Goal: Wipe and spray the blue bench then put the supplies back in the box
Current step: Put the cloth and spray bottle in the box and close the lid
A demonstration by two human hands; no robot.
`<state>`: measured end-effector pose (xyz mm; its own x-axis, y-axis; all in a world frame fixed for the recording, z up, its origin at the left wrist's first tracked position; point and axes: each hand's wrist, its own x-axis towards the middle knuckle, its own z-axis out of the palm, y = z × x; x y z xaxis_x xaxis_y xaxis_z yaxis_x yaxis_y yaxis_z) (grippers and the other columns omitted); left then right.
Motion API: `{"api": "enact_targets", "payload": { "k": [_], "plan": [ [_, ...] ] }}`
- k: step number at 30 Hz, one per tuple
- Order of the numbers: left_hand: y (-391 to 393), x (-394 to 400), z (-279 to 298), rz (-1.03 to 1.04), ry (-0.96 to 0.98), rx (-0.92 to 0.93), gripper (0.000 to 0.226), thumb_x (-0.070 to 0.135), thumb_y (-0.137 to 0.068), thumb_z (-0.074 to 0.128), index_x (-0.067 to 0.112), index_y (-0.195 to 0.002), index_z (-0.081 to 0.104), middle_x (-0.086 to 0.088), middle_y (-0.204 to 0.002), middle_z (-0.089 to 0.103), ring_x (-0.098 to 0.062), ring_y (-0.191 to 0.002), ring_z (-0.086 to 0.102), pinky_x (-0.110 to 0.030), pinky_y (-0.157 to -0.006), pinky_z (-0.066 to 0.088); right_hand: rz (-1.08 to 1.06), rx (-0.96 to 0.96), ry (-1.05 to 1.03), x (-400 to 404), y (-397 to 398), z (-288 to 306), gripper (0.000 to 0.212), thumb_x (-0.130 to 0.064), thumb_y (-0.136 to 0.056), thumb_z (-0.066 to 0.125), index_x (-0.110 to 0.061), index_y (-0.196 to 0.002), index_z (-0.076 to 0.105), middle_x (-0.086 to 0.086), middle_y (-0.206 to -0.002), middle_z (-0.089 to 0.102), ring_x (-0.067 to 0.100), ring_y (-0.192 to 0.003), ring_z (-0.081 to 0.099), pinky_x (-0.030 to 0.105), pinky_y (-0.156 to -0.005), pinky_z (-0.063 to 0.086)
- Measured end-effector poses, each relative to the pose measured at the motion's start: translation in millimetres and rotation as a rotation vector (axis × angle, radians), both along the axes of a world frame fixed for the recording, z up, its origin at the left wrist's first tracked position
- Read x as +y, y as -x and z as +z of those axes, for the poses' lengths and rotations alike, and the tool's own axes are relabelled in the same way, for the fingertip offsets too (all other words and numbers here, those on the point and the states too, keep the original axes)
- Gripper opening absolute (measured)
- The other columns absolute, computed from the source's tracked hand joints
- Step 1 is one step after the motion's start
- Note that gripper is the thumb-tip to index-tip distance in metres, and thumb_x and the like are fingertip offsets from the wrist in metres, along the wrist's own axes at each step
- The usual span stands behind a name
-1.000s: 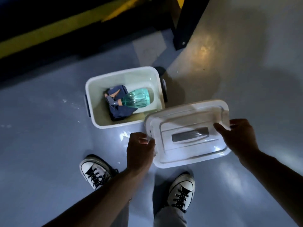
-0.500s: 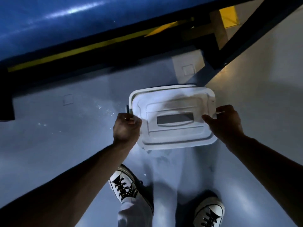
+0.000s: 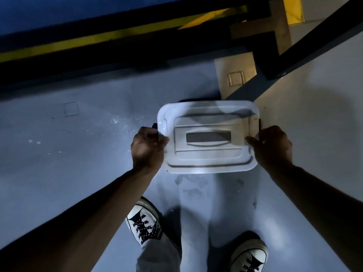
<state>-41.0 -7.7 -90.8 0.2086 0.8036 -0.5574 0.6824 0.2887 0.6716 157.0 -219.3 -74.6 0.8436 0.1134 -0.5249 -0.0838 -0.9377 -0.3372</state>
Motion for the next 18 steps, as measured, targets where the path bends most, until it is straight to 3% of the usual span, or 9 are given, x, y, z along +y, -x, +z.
{"api": "enact_targets", "payload": {
  "k": [3, 5, 8, 10, 12, 15, 18],
  "plan": [
    [-5, 4, 0, 0.02, 0.025, -0.016, 0.024, 0.008, -0.077, 0.082, 0.013, -0.095, 0.066, 0.008, -0.075, 0.068, 0.001, -0.059, 0.062, -0.011, -0.055, 0.048, -0.028, -0.014, 0.007, 3, 0, -4, 0.036, -0.033, -0.084, 0.08, -0.012, -0.107, 0.062, 0.012, -0.11, 0.067, 0.022, -0.089, 0.052, 0.03, -0.074, 0.036],
    [-8, 7, 2, -0.016, -0.016, 0.04, 0.027, 0.015, -0.077, 0.082, 0.016, -0.098, 0.066, 0.004, -0.09, 0.067, -0.009, -0.074, 0.067, -0.012, -0.058, 0.048, -0.038, -0.03, 0.017, 8, 2, -1, 0.041, -0.033, -0.083, 0.082, -0.014, -0.113, 0.06, 0.014, -0.119, 0.063, 0.024, -0.098, 0.053, 0.032, -0.077, 0.037],
    [-9, 9, 7, -0.11, -0.088, 0.178, 0.05, 0.028, -0.079, 0.08, 0.022, -0.124, 0.058, 0.003, -0.121, 0.047, -0.016, -0.098, 0.057, -0.026, -0.076, 0.048, -0.059, 0.016, 0.042, 7, -2, 2, 0.067, -0.037, -0.081, 0.083, -0.015, -0.135, 0.051, 0.014, -0.137, 0.056, 0.032, -0.125, 0.052, 0.041, -0.091, 0.045],
    [-11, 13, 7, -0.096, 0.041, 0.225, 0.069, 0.03, -0.081, 0.081, 0.017, -0.141, 0.049, 0.0, -0.13, 0.05, -0.012, -0.088, 0.055, -0.018, -0.066, 0.047, -0.101, 0.151, 0.029, 8, -8, 5, 0.076, -0.038, -0.085, 0.08, -0.013, -0.146, 0.042, 0.016, -0.141, 0.056, 0.036, -0.126, 0.056, 0.047, -0.1, 0.048],
    [-11, 17, 5, -0.065, 0.179, 0.208, 0.057, 0.03, -0.081, 0.08, 0.011, -0.131, 0.059, -0.004, -0.12, 0.066, -0.011, -0.069, 0.057, -0.017, -0.05, 0.043, -0.096, 0.27, 0.015, 11, -12, 7, 0.057, -0.037, -0.091, 0.073, -0.009, -0.136, 0.053, 0.017, -0.127, 0.066, 0.031, -0.104, 0.064, 0.047, -0.094, 0.053],
    [-11, 15, 5, -0.095, 0.134, 0.251, 0.021, 0.031, -0.081, 0.075, 0.015, -0.094, 0.074, -0.003, -0.08, 0.073, -0.023, -0.07, 0.065, -0.021, -0.054, 0.041, -0.072, 0.245, 0.013, 11, -12, 5, 0.036, -0.033, -0.091, 0.073, -0.006, -0.113, 0.065, 0.012, -0.103, 0.069, 0.024, -0.088, 0.062, 0.045, -0.088, 0.055],
    [-10, 5, 1, -0.1, -0.005, 0.28, 0.024, 0.038, -0.082, 0.07, 0.016, -0.093, 0.068, -0.005, -0.089, 0.071, -0.023, -0.077, 0.065, -0.023, -0.056, 0.041, -0.068, 0.12, 0.079, 10, -9, -4, 0.043, -0.042, -0.082, 0.081, -0.008, -0.104, 0.065, 0.008, -0.092, 0.07, 0.027, -0.087, 0.068, 0.041, -0.077, 0.057]
  ]
}}
